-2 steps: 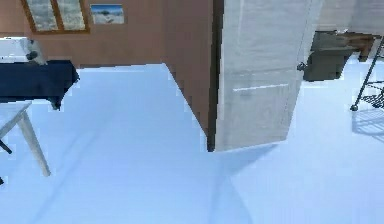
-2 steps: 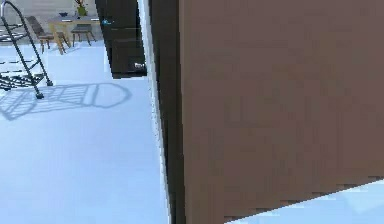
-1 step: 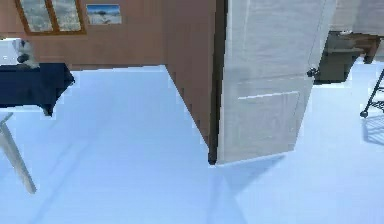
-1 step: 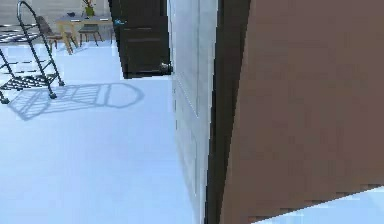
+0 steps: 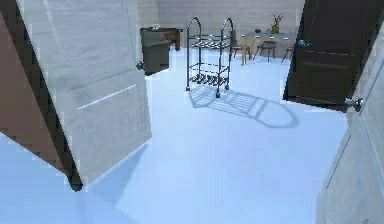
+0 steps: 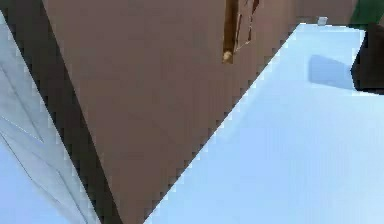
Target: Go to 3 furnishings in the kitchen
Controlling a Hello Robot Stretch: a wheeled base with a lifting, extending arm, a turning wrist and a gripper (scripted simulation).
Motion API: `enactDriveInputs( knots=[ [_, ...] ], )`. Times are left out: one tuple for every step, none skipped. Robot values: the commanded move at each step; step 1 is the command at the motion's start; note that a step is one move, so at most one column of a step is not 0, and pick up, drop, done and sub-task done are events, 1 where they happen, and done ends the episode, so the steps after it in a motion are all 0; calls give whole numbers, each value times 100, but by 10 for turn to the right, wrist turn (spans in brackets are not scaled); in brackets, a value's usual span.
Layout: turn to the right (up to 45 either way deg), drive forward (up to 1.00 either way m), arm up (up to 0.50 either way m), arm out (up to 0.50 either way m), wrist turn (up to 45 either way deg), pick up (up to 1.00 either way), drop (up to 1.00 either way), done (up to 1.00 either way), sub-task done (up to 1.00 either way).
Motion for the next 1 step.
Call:
enactDriveInputs(
  knots=[
    [0,100,0,0,0,0,0,0,0]
  ],
)
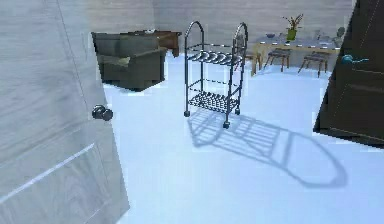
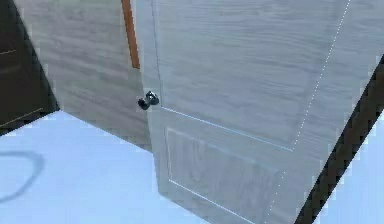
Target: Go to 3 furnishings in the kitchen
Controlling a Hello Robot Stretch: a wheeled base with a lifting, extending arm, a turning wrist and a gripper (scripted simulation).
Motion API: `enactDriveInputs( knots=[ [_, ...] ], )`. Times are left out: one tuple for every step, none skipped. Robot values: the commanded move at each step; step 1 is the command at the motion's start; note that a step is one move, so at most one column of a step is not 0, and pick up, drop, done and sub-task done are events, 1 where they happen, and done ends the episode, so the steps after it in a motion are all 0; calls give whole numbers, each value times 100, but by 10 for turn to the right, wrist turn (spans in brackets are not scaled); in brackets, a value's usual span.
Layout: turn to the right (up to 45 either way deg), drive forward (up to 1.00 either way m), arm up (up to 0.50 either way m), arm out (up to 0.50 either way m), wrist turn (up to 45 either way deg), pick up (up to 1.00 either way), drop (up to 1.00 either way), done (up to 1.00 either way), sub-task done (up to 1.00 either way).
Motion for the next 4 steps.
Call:
enactDriveInputs(
  knots=[
    [0,100,0,0,0,0,0,0,0],
    [30,0,0,0,0,0,0,0,0],
    [450,0,0,0,0,0,0,0,0],
    [450,0,0,0,0,0,0,0,0]
  ],
)
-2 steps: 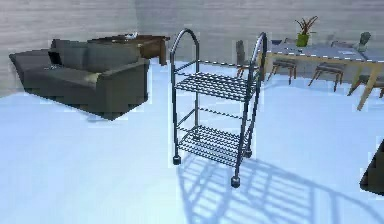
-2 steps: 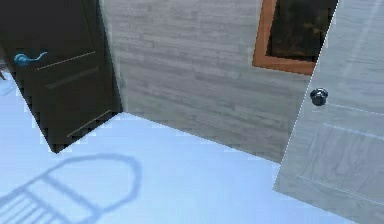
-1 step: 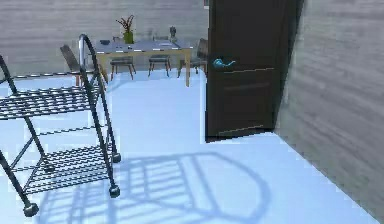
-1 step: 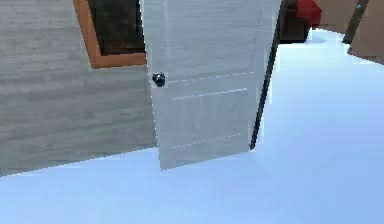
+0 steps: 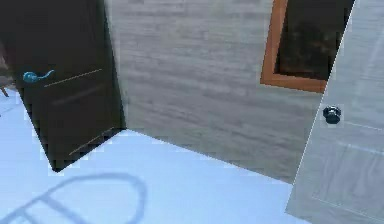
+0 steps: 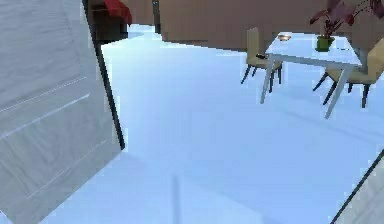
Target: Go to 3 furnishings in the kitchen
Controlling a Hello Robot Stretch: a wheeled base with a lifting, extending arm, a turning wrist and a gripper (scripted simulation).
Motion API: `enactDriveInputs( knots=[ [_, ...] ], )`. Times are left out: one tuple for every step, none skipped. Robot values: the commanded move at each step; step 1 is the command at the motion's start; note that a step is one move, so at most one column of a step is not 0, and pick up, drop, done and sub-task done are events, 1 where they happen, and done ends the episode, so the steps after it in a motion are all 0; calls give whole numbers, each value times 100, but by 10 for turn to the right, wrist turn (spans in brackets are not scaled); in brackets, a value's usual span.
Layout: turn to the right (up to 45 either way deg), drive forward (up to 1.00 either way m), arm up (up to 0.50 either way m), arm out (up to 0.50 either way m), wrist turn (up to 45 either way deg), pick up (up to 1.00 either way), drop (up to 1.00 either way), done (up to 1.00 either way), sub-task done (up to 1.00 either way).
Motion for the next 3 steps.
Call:
enactDriveInputs(
  knots=[
    [270,0,0,0,0,0,0,0,0],
    [0,10,0,0,0,0,0,0,0],
    [-450,0,0,0,0,0,0,0,0]
  ],
)
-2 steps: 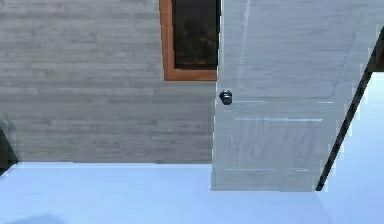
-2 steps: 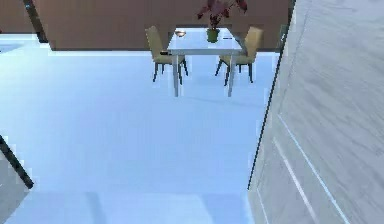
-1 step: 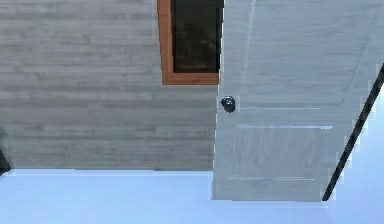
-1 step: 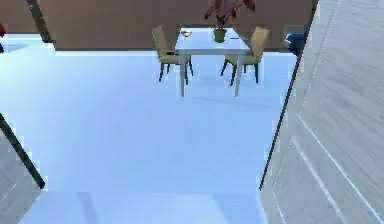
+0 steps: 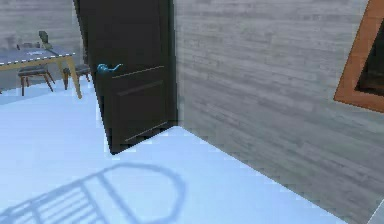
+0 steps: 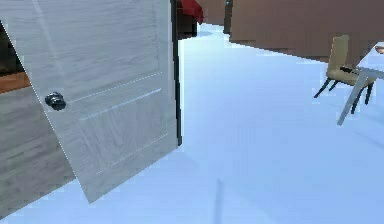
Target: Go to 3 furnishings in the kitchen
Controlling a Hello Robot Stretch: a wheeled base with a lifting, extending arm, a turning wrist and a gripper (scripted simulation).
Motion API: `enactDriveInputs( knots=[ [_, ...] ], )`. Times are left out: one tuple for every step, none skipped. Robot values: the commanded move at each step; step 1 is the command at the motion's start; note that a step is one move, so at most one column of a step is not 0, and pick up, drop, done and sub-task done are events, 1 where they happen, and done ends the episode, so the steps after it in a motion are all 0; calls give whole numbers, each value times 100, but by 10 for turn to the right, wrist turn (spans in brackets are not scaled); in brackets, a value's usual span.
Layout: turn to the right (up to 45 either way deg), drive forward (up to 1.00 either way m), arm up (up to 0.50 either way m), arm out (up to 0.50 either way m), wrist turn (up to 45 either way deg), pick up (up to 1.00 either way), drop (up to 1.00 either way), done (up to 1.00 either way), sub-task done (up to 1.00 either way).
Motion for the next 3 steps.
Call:
enactDriveInputs(
  knots=[
    [-120,0,0,0,0,0,0,0,0],
    [0,5,0,0,0,0,0,0,0],
    [-450,0,0,0,0,0,0,0,0]
  ],
)
